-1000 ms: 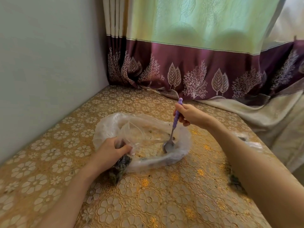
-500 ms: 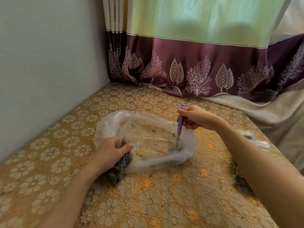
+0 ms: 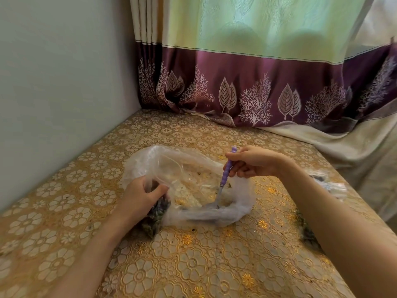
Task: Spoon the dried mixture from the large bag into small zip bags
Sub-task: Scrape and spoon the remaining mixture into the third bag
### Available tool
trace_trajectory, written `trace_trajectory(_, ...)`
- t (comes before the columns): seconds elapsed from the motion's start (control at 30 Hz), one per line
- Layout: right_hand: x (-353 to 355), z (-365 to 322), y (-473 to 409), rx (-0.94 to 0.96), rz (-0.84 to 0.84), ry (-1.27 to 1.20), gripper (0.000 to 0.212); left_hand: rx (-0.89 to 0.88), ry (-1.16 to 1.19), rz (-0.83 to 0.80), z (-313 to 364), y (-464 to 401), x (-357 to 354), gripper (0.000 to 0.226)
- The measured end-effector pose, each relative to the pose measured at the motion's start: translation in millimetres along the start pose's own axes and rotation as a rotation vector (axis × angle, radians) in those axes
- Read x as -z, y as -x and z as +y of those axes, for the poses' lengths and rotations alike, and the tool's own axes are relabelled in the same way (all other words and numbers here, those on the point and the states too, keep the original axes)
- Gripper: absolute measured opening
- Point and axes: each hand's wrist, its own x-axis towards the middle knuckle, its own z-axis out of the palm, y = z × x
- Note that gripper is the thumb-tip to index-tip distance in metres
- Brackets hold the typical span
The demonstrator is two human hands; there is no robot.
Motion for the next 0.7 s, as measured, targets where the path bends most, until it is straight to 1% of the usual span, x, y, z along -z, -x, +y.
trace_trajectory(0.03, 0, 1, 0, -0.007, 0.002, -0.026, 0.04, -0.01, 0.02, 0.015, 1, 0, 1, 0.04)
trace_trajectory(0.13, 1, 5, -1, -0.031, 0.043, -0.112, 0.04, -0.034, 0.05, 0.055, 2, -1, 1, 0.044)
trace_trajectory(0.2, 2, 7, -1, -0.04, 0.066, -0.165, 0.041, -0.018, 0.032, 0.083, 1, -3, 1, 0.042)
trace_trajectory(0.23, 2, 7, -1, -0.038, 0.076, -0.19, 0.042, -0.012, 0.033, 0.076, 1, -2, 2, 0.038)
trace_trajectory(0.3, 2, 7, -1, -0.032, 0.106, -0.241, 0.042, -0.005, 0.047, -0.006, 1, -1, 4, 0.031)
trace_trajectory(0.4, 2, 3, 0, -0.003, 0.166, -0.279, 0.041, 0.044, 0.059, -0.191, 1, -2, 11, 0.041)
trace_trajectory(0.5, 3, -7, 2, 0.074, 0.227, -0.314, 0.04, 0.122, 0.122, -0.378, 1, -1, 21, 0.05)
trace_trajectory(0.63, -1, -30, 4, 0.199, 0.319, -0.409, 0.039, 0.156, 0.105, -0.535, -1, 2, 35, 0.055)
trace_trajectory(0.7, -7, -42, 4, 0.26, 0.334, -0.453, 0.039, 0.154, 0.1, -0.589, -2, 2, 40, 0.06)
